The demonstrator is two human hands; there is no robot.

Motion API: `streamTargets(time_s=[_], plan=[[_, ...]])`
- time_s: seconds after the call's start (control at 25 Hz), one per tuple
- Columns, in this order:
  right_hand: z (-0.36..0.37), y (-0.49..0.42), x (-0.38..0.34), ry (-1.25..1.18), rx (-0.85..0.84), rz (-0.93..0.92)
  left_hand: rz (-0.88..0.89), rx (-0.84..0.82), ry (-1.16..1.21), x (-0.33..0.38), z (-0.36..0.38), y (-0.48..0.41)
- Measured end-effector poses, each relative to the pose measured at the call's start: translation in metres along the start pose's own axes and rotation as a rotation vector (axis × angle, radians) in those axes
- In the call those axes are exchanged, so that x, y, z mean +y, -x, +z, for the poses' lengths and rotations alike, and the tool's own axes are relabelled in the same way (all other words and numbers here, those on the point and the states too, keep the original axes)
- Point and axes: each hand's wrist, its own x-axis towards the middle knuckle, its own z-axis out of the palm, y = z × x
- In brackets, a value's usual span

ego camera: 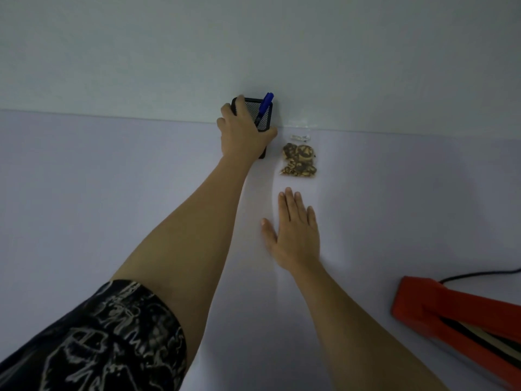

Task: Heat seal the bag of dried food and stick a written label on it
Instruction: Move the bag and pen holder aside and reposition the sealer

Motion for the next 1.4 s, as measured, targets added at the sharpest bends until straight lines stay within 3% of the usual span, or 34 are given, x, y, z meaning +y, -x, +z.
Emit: streamTargets(time_s=[0.12, 0.32, 0.48, 0.8, 1.2, 1.4], plan=[[0.001, -0.002, 0.000, 0.004, -0.013, 0.000, -0.003, -0.025, 0.009, 0.003, -0.014, 0.011], [0.000, 0.012, -0.010, 0.003, -0.018, -0.031, -0.079, 0.113, 0.162, -0.017, -0.038, 0.083], [0.011, 0.060, -0.032, -0.003, -0.067, -0.094, -0.231, 0.154, 0.156, -0.062, -0.047, 0.180], [0.040, 0.169, -0.057, -0.021, 0.002, -0.111, -0.573, 0.326, 0.128, -0.126, -0.059, 0.357], [0.054, 0.178, -0.055, -0.002, 0.044, -0.175, -0.357, 0.369, -0.034, -0.136, -0.036, 0.385], [0.061, 0.210, -0.092, -0.071, 0.041, -0.241, -0.435, 0.483, 0.068, -0.162, -0.071, 0.407]])
